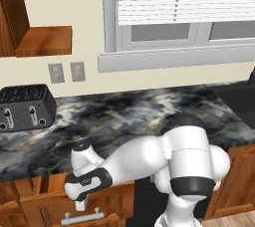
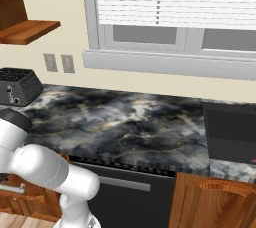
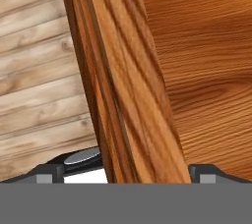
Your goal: Take the tongs from the drawer on the left and place them on the dining counter next to the tray containing the hot dog.
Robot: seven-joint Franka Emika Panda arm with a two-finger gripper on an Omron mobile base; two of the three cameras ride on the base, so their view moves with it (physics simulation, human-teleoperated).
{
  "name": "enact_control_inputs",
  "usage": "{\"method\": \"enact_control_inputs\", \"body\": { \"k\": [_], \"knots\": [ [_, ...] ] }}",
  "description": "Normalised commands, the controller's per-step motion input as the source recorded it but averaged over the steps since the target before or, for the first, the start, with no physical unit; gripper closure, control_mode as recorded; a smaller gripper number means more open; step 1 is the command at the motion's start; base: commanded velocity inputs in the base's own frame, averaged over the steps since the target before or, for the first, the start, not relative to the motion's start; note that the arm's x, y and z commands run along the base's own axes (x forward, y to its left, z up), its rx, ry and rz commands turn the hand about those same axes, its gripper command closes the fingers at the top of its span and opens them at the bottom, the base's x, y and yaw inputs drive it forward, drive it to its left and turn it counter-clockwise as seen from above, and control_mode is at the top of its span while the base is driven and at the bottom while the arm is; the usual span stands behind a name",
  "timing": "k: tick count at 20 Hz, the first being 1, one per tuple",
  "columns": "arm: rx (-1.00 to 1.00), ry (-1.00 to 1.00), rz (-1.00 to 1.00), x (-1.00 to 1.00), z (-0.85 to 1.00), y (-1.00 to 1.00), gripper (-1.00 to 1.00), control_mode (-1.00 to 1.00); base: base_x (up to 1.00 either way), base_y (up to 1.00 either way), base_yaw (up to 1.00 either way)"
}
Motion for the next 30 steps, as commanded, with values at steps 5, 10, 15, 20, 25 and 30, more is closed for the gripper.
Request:
{"method": "enact_control_inputs", "body": {
  "k": [5,10,15,20,25,30],
  "knots": [
    [0.00,0.00,0.00,-0.71,-0.06,0.00,-1.00,-1.00,0.00,0.00,0.00],
    [0.00,0.02,0.00,-0.61,0.00,0.00,-1.00,-1.00,0.00,0.00,0.00],
    [0.01,0.05,0.00,-0.67,0.00,0.00,-1.00,-1.00,0.00,0.00,0.00],
    [0.02,0.04,0.00,-0.66,0.00,0.00,-1.00,-1.00,0.00,0.00,0.00],
    [0.01,0.06,0.00,-0.56,0.00,0.00,-1.00,-1.00,0.00,0.00,0.00],
    [0.00,0.10,0.00,-0.42,0.00,0.00,-1.00,-1.00,0.00,0.00,0.00]
  ]
}}
